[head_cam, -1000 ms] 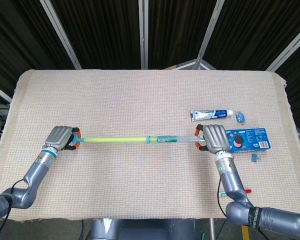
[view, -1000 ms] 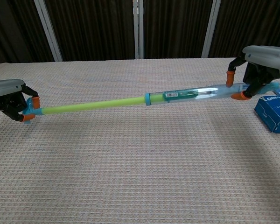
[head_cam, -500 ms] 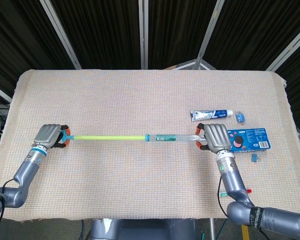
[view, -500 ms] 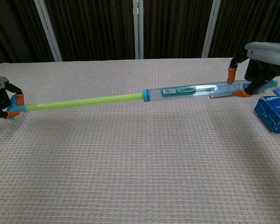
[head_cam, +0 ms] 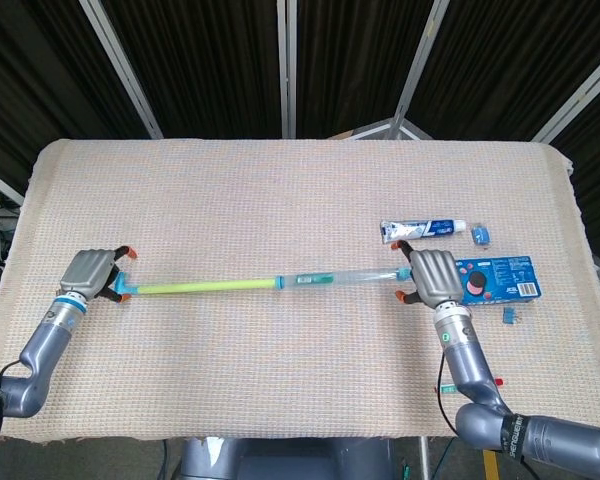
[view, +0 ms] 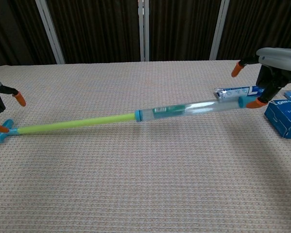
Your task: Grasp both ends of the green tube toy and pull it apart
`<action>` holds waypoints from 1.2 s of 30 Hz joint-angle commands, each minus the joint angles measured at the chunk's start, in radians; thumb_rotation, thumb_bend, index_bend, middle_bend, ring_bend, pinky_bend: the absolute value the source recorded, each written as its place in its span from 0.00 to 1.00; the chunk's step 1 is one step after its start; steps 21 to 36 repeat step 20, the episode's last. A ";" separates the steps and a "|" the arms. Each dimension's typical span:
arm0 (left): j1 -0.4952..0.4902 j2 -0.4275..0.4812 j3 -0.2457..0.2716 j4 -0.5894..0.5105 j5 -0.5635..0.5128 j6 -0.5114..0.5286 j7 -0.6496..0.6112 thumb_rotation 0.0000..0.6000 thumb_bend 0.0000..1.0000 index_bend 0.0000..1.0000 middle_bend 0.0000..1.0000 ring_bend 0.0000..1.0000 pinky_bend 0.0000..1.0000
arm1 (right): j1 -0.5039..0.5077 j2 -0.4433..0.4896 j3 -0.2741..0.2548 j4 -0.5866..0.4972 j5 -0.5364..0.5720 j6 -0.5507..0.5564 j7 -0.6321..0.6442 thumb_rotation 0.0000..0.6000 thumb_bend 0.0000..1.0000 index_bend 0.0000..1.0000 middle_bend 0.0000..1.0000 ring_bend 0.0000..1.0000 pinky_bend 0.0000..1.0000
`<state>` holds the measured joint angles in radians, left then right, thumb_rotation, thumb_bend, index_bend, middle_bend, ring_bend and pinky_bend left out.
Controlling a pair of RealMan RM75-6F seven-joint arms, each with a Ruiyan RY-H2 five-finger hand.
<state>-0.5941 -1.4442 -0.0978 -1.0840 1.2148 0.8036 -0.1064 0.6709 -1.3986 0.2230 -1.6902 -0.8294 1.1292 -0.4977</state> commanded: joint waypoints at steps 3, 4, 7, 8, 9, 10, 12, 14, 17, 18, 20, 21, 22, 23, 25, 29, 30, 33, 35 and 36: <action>0.031 0.032 -0.008 -0.026 0.033 0.088 -0.015 1.00 0.00 0.00 0.88 0.87 0.97 | -0.027 0.030 -0.010 -0.030 -0.069 0.019 0.054 1.00 0.00 0.00 1.00 1.00 1.00; 0.038 0.042 -0.010 -0.034 0.043 0.115 -0.013 1.00 0.00 0.00 0.86 0.86 0.97 | -0.035 0.038 -0.012 -0.037 -0.086 0.025 0.066 1.00 0.00 0.00 1.00 1.00 1.00; 0.072 0.096 -0.019 -0.100 0.072 0.211 -0.013 1.00 0.00 0.00 0.78 0.79 0.91 | -0.077 0.088 -0.029 -0.074 -0.189 0.061 0.140 1.00 0.00 0.00 0.97 0.99 1.00; 0.084 0.114 -0.023 -0.123 0.081 0.245 -0.015 1.00 0.00 0.00 0.73 0.75 0.86 | -0.090 0.104 -0.036 -0.080 -0.226 0.076 0.163 1.00 0.00 0.00 0.93 0.97 1.00; 0.097 0.133 -0.023 -0.148 0.091 0.275 -0.017 1.00 0.00 0.00 0.63 0.67 0.77 | -0.107 0.123 -0.045 -0.085 -0.272 0.095 0.192 1.00 0.00 0.01 0.88 0.92 0.99; 0.112 0.153 -0.023 -0.175 0.101 0.307 -0.021 1.00 0.00 0.00 0.49 0.54 0.64 | -0.127 0.144 -0.055 -0.086 -0.323 0.122 0.223 1.00 0.00 0.01 0.84 0.88 0.96; 0.153 0.198 -0.016 -0.241 0.124 0.378 -0.023 1.00 0.00 0.00 0.22 0.27 0.37 | -0.176 0.187 -0.087 -0.066 -0.451 0.189 0.307 1.00 0.00 0.02 0.64 0.69 0.76; 0.190 0.234 -0.002 -0.293 0.145 0.436 -0.018 1.00 0.00 0.00 0.04 0.06 0.13 | -0.218 0.221 -0.118 -0.029 -0.546 0.249 0.375 1.00 0.00 0.01 0.42 0.45 0.51; 0.256 0.278 0.027 -0.358 0.184 0.535 0.008 1.00 0.00 0.00 0.00 0.00 0.00 | -0.277 0.262 -0.163 0.029 -0.637 0.322 0.446 1.00 0.00 0.00 0.11 0.09 0.12; 0.273 0.284 0.034 -0.369 0.195 0.564 0.024 1.00 0.00 0.00 0.00 0.00 0.00 | -0.292 0.271 -0.173 0.040 -0.649 0.335 0.461 1.00 0.00 0.00 0.04 0.02 0.04; 0.303 0.286 0.044 -0.382 0.213 0.620 0.058 1.00 0.00 0.00 0.00 0.00 0.00 | -0.318 0.286 -0.192 0.052 -0.662 0.355 0.482 1.00 0.00 0.00 0.00 0.00 0.00; 0.303 0.286 0.044 -0.382 0.213 0.620 0.058 1.00 0.00 0.00 0.00 0.00 0.00 | -0.318 0.286 -0.192 0.052 -0.662 0.355 0.482 1.00 0.00 0.00 0.00 0.00 0.00; 0.303 0.286 0.044 -0.382 0.213 0.620 0.058 1.00 0.00 0.00 0.00 0.00 0.00 | -0.318 0.286 -0.192 0.052 -0.662 0.355 0.482 1.00 0.00 0.00 0.00 0.00 0.00; 0.303 0.286 0.044 -0.382 0.213 0.620 0.058 1.00 0.00 0.00 0.00 0.00 0.00 | -0.318 0.286 -0.192 0.052 -0.662 0.355 0.482 1.00 0.00 0.00 0.00 0.00 0.00; 0.303 0.286 0.044 -0.382 0.213 0.620 0.058 1.00 0.00 0.00 0.00 0.00 0.00 | -0.318 0.286 -0.192 0.052 -0.662 0.355 0.482 1.00 0.00 0.00 0.00 0.00 0.00; 0.303 0.286 0.044 -0.382 0.213 0.620 0.058 1.00 0.00 0.00 0.00 0.00 0.00 | -0.318 0.286 -0.192 0.052 -0.662 0.355 0.482 1.00 0.00 0.00 0.00 0.00 0.00; 0.303 0.286 0.044 -0.382 0.213 0.620 0.058 1.00 0.00 0.00 0.00 0.00 0.00 | -0.318 0.286 -0.192 0.052 -0.662 0.355 0.482 1.00 0.00 0.00 0.00 0.00 0.00; 0.303 0.286 0.044 -0.382 0.213 0.620 0.058 1.00 0.00 0.00 0.00 0.00 0.00 | -0.318 0.286 -0.192 0.052 -0.662 0.355 0.482 1.00 0.00 0.00 0.00 0.00 0.00; 0.303 0.286 0.044 -0.382 0.213 0.620 0.058 1.00 0.00 0.00 0.00 0.00 0.00 | -0.318 0.286 -0.192 0.052 -0.662 0.355 0.482 1.00 0.00 0.00 0.00 0.00 0.00; 0.303 0.286 0.044 -0.382 0.213 0.620 0.058 1.00 0.00 0.00 0.00 0.00 0.00 | -0.318 0.286 -0.192 0.052 -0.662 0.355 0.482 1.00 0.00 0.00 0.00 0.00 0.00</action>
